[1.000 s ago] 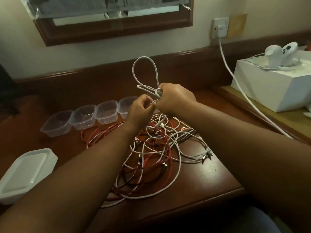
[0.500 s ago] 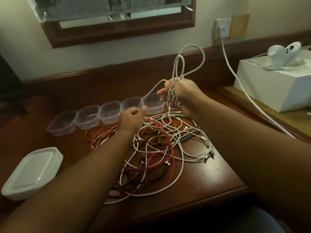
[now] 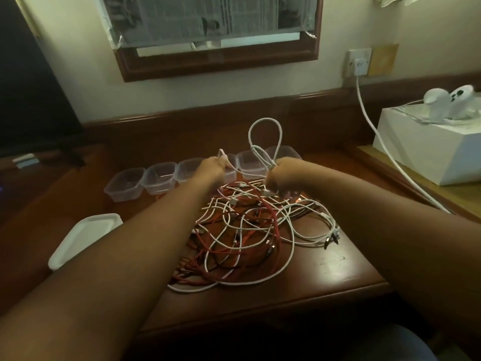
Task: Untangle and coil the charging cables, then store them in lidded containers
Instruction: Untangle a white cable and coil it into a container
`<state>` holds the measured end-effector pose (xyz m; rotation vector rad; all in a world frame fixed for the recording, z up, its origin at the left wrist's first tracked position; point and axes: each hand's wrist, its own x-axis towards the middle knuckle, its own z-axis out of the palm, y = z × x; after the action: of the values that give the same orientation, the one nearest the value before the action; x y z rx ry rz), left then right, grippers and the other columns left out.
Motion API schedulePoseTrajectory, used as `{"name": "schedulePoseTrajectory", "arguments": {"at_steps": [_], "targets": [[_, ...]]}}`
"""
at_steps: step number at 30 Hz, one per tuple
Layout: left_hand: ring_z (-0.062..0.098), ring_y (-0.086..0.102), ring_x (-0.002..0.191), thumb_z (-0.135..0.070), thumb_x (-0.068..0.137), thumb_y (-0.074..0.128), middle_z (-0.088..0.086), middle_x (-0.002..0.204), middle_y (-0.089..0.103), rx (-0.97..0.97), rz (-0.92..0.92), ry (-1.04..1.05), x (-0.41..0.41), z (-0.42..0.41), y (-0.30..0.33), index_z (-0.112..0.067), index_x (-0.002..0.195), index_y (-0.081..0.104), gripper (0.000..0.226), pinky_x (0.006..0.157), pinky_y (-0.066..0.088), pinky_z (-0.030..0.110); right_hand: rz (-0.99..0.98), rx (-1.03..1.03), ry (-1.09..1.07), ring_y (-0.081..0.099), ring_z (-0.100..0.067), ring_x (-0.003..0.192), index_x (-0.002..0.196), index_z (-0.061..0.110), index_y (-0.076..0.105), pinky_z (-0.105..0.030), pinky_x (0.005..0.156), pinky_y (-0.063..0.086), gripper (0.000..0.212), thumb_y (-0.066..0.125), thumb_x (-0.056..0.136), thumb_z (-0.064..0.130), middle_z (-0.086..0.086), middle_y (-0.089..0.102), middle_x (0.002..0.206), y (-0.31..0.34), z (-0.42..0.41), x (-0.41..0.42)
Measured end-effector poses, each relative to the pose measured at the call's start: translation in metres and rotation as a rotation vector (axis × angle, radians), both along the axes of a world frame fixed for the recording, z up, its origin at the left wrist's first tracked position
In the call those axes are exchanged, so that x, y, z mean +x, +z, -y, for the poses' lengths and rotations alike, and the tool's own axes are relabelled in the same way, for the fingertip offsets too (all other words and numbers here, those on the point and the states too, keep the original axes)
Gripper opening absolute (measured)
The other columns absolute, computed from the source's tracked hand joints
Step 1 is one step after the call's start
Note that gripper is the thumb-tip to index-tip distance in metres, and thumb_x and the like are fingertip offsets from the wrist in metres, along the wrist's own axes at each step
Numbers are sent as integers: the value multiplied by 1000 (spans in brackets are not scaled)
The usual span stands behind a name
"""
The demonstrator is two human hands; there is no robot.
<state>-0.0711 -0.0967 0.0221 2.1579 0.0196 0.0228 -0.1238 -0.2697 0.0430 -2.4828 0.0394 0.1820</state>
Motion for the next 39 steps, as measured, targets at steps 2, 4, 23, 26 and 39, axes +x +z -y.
{"name": "schedulePoseTrajectory", "arguments": {"at_steps": [2,4,23,26,39], "targets": [[31,58,105,-22,107,34,14,118,62,297,120,-119,-6,-3,-3,-10,116,59,29,89,47,40,-3,-139,55,58,-19,67,97,5,63,-28,60,48,18,60,93,22,-11,65,87,-7,-1,-2],[27,58,100,-21,106,32,10,115,61,391,87,-205,-15,-5,-8,-11,122,57,31,80,45,36,12,-209,77,60,-18,76,101,9,61,-28,66,49,25,67,89,31,-9,65,98,-15,0,-6],[7,28,46,-2,90,38,-2,58,39,-621,-124,-362,-89,-44,69,-9,95,60,24,37,25,18,-84,434,388,64,-22,111,119,22,59,-39,97,50,53,45,89,64,-9,65,123,37,-12,-85],[7,29,47,-4,95,39,-2,61,36,-773,-54,-228,-103,-40,74,-9,104,61,23,40,26,19,398,418,139,63,-16,84,99,19,60,-31,71,53,26,60,93,44,-5,65,97,33,-30,-96],[10,51,61,-9,102,43,8,83,50,-1010,-77,-143,-150,-25,83,1,110,67,28,55,50,20,164,176,305,54,-14,58,89,14,59,-25,51,45,26,43,105,28,-4,57,74,34,-78,-141]]}}
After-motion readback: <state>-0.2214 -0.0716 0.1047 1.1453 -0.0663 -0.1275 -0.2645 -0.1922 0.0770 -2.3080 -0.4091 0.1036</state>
